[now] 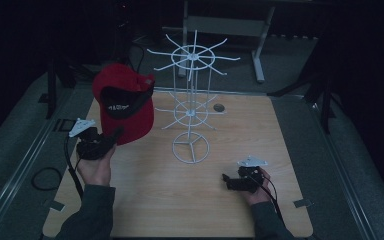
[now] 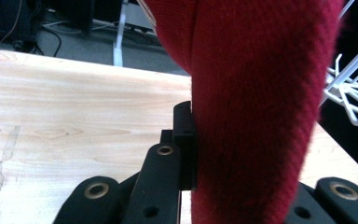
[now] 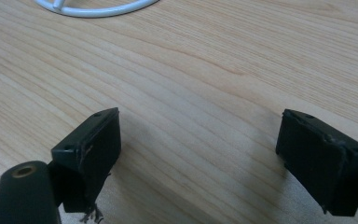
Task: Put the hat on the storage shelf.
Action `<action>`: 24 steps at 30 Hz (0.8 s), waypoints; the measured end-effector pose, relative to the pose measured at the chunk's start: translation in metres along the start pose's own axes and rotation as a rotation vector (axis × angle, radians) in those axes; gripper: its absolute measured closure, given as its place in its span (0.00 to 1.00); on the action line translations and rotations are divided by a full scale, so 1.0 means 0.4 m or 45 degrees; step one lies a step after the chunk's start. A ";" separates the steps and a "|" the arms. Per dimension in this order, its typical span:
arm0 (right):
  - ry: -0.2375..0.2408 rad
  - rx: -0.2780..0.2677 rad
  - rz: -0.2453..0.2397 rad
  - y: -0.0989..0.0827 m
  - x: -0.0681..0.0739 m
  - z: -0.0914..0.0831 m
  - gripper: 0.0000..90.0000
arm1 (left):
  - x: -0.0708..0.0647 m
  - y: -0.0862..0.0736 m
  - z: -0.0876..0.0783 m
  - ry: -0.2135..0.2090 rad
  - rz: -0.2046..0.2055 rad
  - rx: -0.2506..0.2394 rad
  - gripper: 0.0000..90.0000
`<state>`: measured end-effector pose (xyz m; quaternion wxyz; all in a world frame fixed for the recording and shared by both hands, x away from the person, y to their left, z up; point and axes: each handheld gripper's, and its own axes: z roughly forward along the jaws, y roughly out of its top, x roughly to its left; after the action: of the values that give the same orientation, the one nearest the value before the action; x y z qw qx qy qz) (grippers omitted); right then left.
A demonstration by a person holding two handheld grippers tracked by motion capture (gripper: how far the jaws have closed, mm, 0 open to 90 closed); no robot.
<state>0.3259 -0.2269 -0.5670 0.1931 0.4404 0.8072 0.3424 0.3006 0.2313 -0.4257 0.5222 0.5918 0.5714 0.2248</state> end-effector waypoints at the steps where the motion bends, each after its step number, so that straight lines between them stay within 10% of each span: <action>1: 0.000 0.000 -0.001 0.000 0.000 0.000 0.15 | -0.001 0.003 -0.001 -0.001 -0.001 -0.003 0.94; 24: 0.002 0.001 -0.005 0.000 -0.001 0.000 0.15 | -0.021 0.054 -0.013 -0.055 -0.030 -0.063 0.94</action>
<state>0.3260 -0.2272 -0.5669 0.1931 0.4386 0.8083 0.3420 0.3035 0.2298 -0.4020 0.5514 0.5768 0.5612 0.2199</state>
